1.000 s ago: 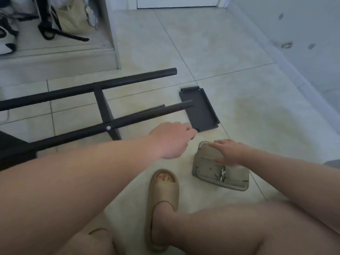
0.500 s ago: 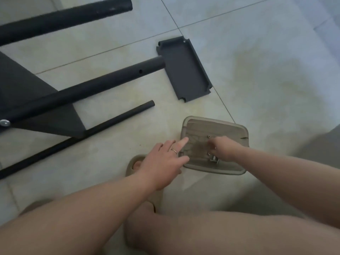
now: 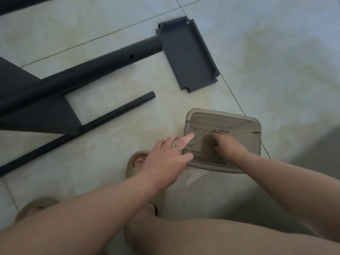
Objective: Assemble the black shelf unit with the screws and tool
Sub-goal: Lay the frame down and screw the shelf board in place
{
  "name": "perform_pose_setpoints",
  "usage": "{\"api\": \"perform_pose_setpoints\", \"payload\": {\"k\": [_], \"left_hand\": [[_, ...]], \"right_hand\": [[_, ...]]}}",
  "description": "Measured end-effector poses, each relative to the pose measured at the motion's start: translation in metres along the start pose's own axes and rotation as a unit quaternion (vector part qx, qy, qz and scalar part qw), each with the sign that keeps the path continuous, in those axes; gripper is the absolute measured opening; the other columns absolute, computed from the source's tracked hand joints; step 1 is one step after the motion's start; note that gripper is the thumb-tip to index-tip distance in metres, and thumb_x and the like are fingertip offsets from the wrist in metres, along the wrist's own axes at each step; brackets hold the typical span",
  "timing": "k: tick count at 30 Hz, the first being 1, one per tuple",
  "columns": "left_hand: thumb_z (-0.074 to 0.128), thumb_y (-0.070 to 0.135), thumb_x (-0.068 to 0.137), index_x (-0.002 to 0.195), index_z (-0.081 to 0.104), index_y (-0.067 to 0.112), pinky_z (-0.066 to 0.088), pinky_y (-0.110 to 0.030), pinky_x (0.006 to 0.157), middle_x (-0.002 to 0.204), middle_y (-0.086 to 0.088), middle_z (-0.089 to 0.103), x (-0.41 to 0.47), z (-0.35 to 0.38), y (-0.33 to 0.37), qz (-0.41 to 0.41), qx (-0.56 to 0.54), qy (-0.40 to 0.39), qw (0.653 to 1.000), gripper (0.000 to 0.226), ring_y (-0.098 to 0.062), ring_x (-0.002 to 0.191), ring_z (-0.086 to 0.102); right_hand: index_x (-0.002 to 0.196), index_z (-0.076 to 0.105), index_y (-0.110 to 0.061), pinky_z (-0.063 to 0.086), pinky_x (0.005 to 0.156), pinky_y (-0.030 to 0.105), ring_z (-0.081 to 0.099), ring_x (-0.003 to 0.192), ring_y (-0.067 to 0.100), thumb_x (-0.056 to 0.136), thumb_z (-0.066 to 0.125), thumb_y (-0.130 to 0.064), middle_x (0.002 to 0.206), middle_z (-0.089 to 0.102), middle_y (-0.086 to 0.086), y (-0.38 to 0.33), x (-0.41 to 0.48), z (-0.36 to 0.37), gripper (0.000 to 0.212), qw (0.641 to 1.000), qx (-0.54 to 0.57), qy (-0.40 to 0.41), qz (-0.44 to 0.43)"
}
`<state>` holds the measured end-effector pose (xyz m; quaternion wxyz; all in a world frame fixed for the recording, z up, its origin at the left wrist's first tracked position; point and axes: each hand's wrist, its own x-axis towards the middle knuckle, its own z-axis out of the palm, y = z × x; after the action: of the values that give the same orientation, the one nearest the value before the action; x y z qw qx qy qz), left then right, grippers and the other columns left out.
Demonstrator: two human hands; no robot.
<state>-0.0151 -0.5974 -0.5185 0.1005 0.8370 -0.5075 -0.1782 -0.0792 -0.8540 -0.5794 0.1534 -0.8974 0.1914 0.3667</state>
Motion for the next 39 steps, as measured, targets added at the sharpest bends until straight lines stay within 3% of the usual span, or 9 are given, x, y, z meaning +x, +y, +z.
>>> {"api": "perform_pose_setpoints", "payload": {"k": [7,12,16,18,22,29,32,36,39], "left_hand": [[0.055,0.033,0.098,0.12,0.054,0.027,0.037,-0.046,0.103,0.167,-0.006,0.01,0.001,-0.009,0.002,0.014,-0.015,-0.038,0.999,0.023,-0.035,0.143,0.026],[0.047,0.03,0.101,0.126,0.059,0.028,0.043,-0.039,0.1,0.142,0.001,0.049,-0.005,-0.065,-0.006,-0.045,-0.171,-0.061,0.982,0.027,-0.024,0.123,0.047],[0.047,0.028,0.102,0.109,0.067,0.024,0.049,-0.029,0.08,0.112,0.002,0.069,-0.015,-0.131,-0.027,-0.158,-0.257,-0.073,0.951,0.021,-0.018,0.101,0.063],[0.047,0.025,0.103,0.102,0.067,0.018,0.049,-0.024,0.065,0.103,-0.001,0.071,-0.027,-0.165,-0.036,-0.229,-0.352,-0.074,0.904,0.021,-0.017,0.085,0.068],[0.046,0.021,0.103,0.096,0.065,0.013,0.057,-0.03,0.067,0.089,-0.007,0.071,-0.072,-0.23,-0.06,-0.339,-0.558,-0.017,0.757,0.022,-0.021,0.071,0.069],[0.035,0.043,0.108,0.114,0.06,0.0,0.055,-0.039,0.077,0.111,-0.019,0.069,-0.167,-0.273,-0.118,-0.388,-0.769,0.107,0.497,0.05,-0.031,0.096,0.068],[0.029,0.048,0.108,0.118,0.06,-0.004,0.057,-0.039,0.074,0.109,-0.022,0.07,-0.195,-0.273,-0.141,-0.375,-0.803,0.124,0.446,0.061,-0.032,0.093,0.071],[0.029,0.045,0.108,0.102,0.065,-0.003,0.056,-0.026,0.052,0.075,-0.014,0.07,-0.22,-0.271,-0.17,-0.392,-0.818,0.159,0.39,0.06,-0.023,0.061,0.071],[0.036,0.04,0.107,0.093,0.067,0.003,0.046,-0.021,0.043,0.082,-0.009,0.064,-0.23,-0.263,-0.19,-0.451,-0.781,0.183,0.39,0.05,-0.014,0.059,0.06]], "right_hand": [[0.107,0.066,-0.006,0.047,0.077,0.032,0.063,0.101,0.034,0.083,0.061,-0.002,0.105,0.068,0.014,-0.01,-0.023,-0.016,0.025,0.999,0.033,0.02,-0.004],[0.083,0.063,-0.025,0.038,0.061,0.005,0.059,0.072,0.007,0.084,0.07,-0.005,0.077,0.06,-0.017,-0.044,-0.065,-0.067,0.021,0.991,0.077,0.075,-0.08],[0.079,0.064,-0.028,0.045,0.068,0.008,0.062,0.074,-0.002,0.086,0.072,-0.007,0.079,0.065,-0.013,-0.107,-0.111,-0.123,0.024,0.968,0.124,0.15,-0.159],[0.077,0.065,-0.027,0.05,0.073,0.016,0.064,0.076,0.003,0.086,0.074,-0.008,0.08,0.066,-0.01,-0.144,-0.133,-0.152,0.023,0.95,0.146,0.198,-0.193],[0.073,0.067,-0.031,0.048,0.067,0.014,0.063,0.069,0.001,0.086,0.077,-0.012,0.074,0.067,-0.012,-0.226,-0.169,-0.196,0.025,0.92,0.202,0.241,-0.236],[0.08,0.072,-0.023,0.047,0.073,0.009,0.063,0.084,0.002,0.088,0.071,-0.011,0.083,0.07,-0.013,-0.379,-0.196,-0.203,0.014,0.895,0.198,0.216,-0.337],[0.084,0.072,-0.02,0.046,0.07,0.009,0.062,0.081,-0.001,0.088,0.069,-0.007,0.084,0.066,-0.014,-0.424,-0.198,-0.188,0.015,0.889,0.187,0.195,-0.37],[0.097,0.073,-0.017,0.047,0.067,0.01,0.066,0.084,0.004,0.089,0.075,-0.017,0.095,0.07,-0.008,-0.461,-0.192,-0.177,0.009,0.885,0.215,0.163,-0.379],[0.098,0.073,-0.018,0.044,0.074,0.005,0.064,0.091,0.002,0.093,0.068,-0.021,0.098,0.071,-0.01,-0.468,-0.179,-0.177,0.007,0.893,0.186,0.2,-0.359]]}}
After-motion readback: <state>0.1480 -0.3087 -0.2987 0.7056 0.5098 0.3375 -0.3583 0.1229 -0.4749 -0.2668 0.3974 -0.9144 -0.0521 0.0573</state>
